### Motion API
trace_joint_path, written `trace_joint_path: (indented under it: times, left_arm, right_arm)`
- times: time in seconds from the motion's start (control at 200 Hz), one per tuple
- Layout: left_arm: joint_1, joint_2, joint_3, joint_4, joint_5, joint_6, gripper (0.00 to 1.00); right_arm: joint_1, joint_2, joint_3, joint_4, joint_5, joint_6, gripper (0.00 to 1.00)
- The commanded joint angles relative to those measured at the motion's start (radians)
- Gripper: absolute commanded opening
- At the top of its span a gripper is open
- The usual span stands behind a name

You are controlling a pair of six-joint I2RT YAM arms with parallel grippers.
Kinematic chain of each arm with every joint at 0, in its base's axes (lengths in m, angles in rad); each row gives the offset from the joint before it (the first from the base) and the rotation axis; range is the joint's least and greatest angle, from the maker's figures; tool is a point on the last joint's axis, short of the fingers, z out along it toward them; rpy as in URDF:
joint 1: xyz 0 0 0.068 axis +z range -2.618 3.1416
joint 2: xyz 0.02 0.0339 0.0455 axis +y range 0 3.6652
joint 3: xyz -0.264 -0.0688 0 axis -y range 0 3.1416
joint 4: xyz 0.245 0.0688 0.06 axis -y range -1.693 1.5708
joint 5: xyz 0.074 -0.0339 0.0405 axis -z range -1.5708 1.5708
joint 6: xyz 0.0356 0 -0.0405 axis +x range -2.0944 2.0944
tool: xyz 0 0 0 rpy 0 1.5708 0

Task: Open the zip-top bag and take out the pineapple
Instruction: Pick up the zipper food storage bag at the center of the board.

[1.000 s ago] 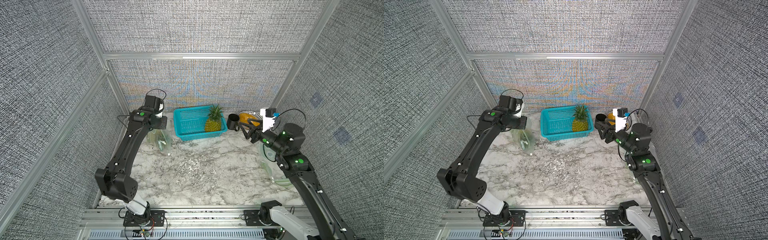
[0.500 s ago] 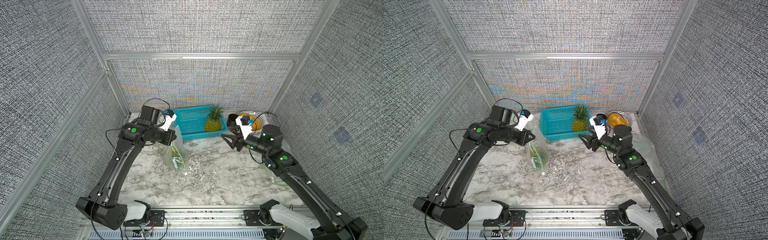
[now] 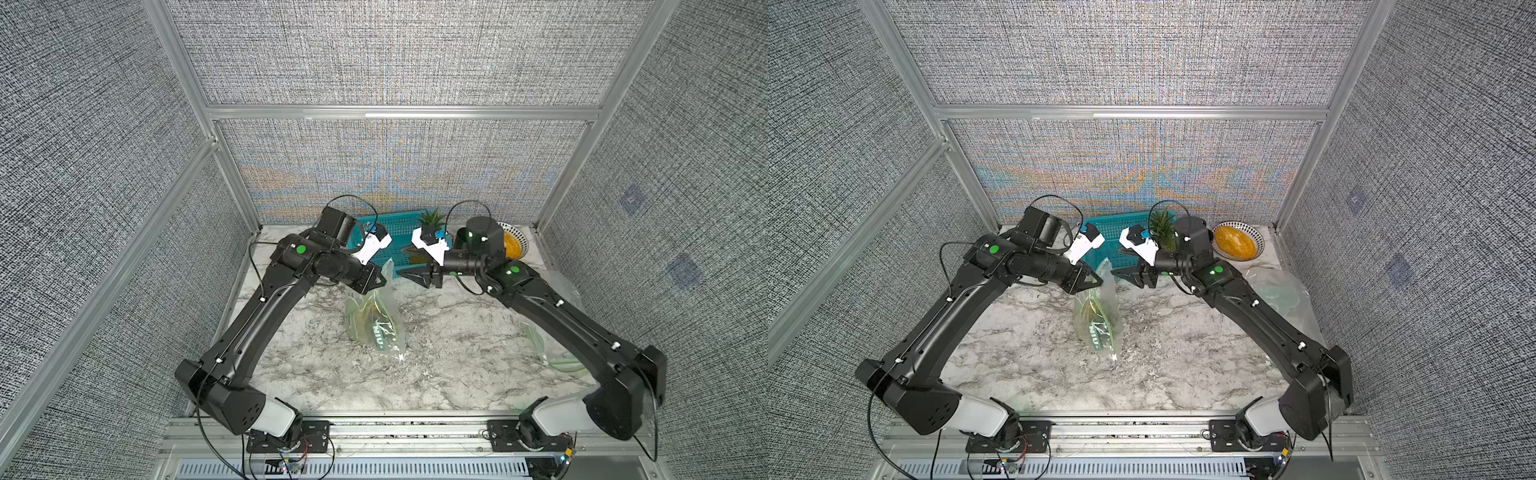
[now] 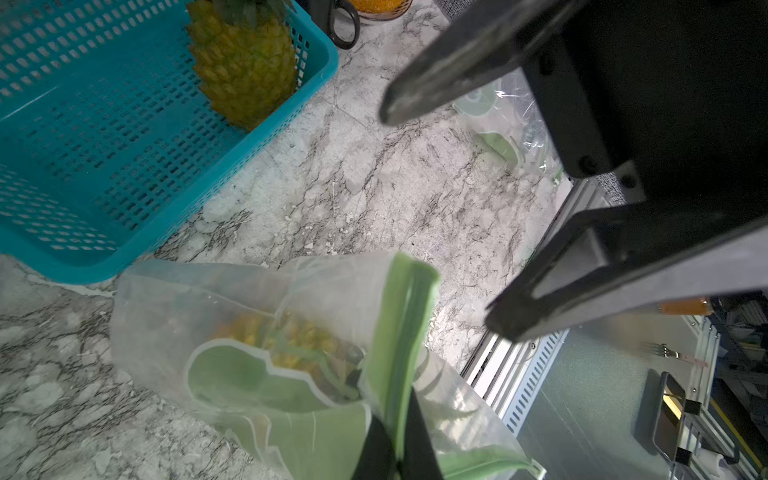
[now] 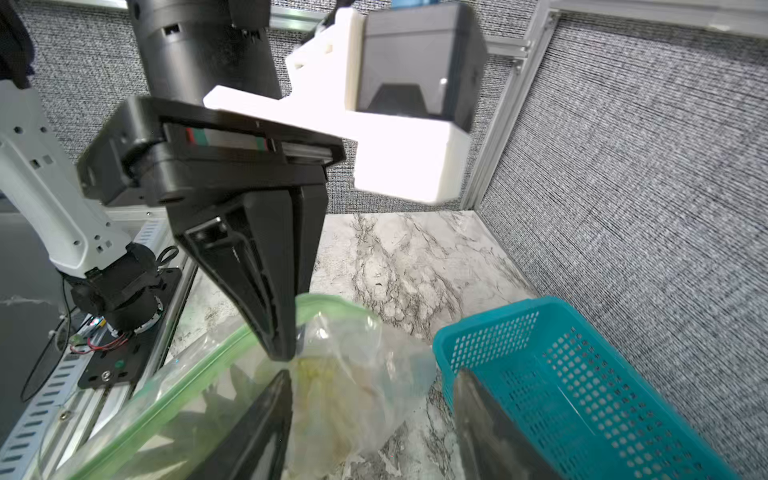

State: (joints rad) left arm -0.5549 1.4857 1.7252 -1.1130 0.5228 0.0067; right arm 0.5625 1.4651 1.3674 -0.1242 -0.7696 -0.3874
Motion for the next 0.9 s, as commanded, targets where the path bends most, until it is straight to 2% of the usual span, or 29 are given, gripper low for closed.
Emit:
trace_joint_path:
  times: [0.0, 0.16, 0.22, 0.26, 0.33, 0.375, 0.415, 0.506, 0.631, 0.781, 0.896]
  left_arm:
    - [0.000, 0.005, 0.017, 0.032, 0.032, 0.024, 0.00]
    - [-0.002, 0.007, 0.022, 0.027, 0.047, 0.036, 0.00]
    - [-0.002, 0.009, 0.023, 0.027, 0.035, 0.037, 0.00]
    - [-0.002, 0.008, 0.026, 0.027, 0.028, 0.037, 0.00]
    - [-0.002, 0.007, 0.030, 0.025, 0.018, 0.037, 0.00]
    - [-0.002, 0.006, 0.033, 0.028, -0.006, 0.031, 0.00]
    - [-0.002, 0.002, 0.037, 0.028, -0.038, 0.025, 0.04]
    - [-0.002, -0.021, 0.035, 0.039, -0.100, 0.014, 0.33]
    - [-0.002, -0.071, 0.005, 0.060, -0.152, 0.004, 0.55]
    - [-0.002, -0.154, -0.059, 0.082, -0.159, -0.009, 0.66]
    - [-0.004, -0.229, -0.123, 0.097, -0.102, -0.025, 0.69]
  right_arm:
    - [0.011, 0.047, 0.060, -0.091, -0.065, -0.117, 0.63]
    - [0.013, 0.096, 0.103, -0.117, -0.077, -0.171, 0.63]
    - [0.014, 0.123, 0.134, -0.147, -0.101, -0.187, 0.56]
    - [0.016, 0.140, 0.156, -0.172, -0.114, -0.198, 0.46]
    - [0.020, 0.159, 0.172, -0.187, -0.131, -0.198, 0.14]
    - [0.020, 0.164, 0.176, -0.182, -0.124, -0.178, 0.00]
    - [0.020, 0.166, 0.178, -0.177, -0.106, -0.154, 0.00]
    - [0.020, 0.146, 0.159, -0.122, -0.033, -0.071, 0.00]
    - [0.017, 0.073, 0.081, 0.035, 0.102, 0.078, 0.00]
    - [0.016, -0.006, 0.017, 0.117, 0.338, 0.278, 0.00]
    - [0.016, -0.056, -0.028, 0.127, 0.426, 0.356, 0.00]
